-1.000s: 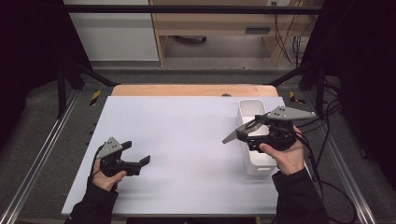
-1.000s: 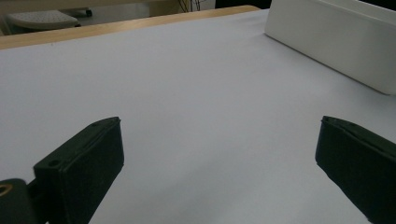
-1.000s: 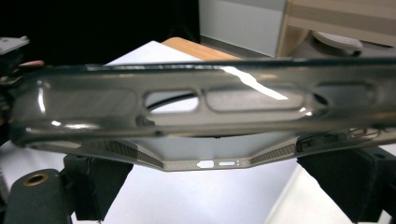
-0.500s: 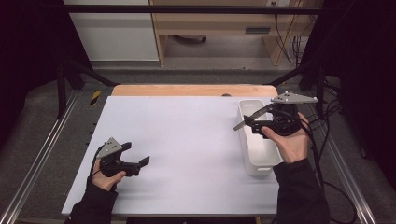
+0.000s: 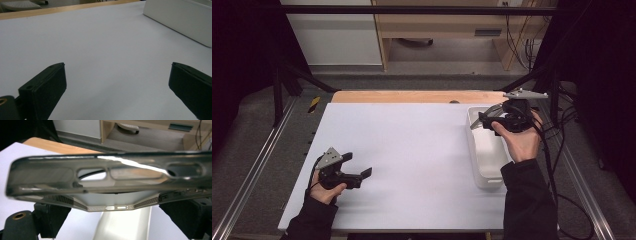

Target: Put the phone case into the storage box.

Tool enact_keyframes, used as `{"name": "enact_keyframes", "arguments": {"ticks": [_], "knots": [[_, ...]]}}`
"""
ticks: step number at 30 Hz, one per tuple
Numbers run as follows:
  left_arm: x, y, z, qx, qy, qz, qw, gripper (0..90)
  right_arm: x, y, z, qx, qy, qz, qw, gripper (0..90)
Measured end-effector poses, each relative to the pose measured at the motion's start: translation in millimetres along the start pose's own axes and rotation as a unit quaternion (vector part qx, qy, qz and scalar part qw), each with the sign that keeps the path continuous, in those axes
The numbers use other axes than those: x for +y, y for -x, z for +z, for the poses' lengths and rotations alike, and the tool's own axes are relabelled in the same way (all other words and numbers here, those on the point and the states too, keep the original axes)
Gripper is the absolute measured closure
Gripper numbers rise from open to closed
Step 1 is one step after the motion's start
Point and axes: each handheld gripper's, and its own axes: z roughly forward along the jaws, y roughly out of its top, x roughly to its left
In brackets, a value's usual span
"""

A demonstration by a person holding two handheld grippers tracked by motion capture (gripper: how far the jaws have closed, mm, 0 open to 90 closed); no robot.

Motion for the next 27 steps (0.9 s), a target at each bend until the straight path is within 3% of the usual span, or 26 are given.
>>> {"name": "enact_keyframes", "arguments": {"ticks": [8,27], "knots": [[-0.1,-0.3,0.4,0.000,-0.001,0.001,1.0000,0.8,6.9,5.1,15.6,-0.034,-0.012,0.005,0.9993,11.9],[-0.7,-0.1,1.6,0.000,-0.003,0.003,1.0000,0.8,7.7,8.5,56.9,-0.091,-0.035,0.048,0.9940,11.7]]}}
